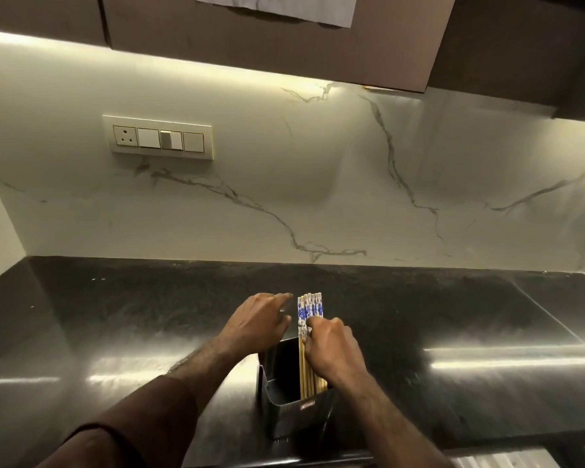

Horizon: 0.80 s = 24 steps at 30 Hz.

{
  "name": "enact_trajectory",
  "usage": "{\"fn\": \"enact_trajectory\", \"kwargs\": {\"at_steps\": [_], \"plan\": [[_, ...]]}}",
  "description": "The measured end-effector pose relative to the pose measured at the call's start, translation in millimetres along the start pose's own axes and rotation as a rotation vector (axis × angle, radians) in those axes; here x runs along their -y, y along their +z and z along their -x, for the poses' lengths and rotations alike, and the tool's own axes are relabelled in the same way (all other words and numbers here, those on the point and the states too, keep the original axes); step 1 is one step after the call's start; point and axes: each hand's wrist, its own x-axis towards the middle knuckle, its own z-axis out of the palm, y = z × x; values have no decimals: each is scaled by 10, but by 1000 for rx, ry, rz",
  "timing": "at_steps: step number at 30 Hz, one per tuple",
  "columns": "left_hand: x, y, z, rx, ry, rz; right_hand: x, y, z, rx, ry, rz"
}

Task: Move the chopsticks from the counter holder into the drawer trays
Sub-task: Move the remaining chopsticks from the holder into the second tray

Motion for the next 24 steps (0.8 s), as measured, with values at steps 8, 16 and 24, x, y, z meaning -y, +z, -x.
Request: {"fn": "enact_trajectory", "kwargs": {"at_steps": [8,16,24], "plan": [[176,153,-280,97,30,90,58,148,-104,12,96,4],[242,331,-486,148,-164,437,-41,243,-143,36,114,-22],[288,447,-519,296,-342,918,-156,296,-156,10,87,-76]]}}
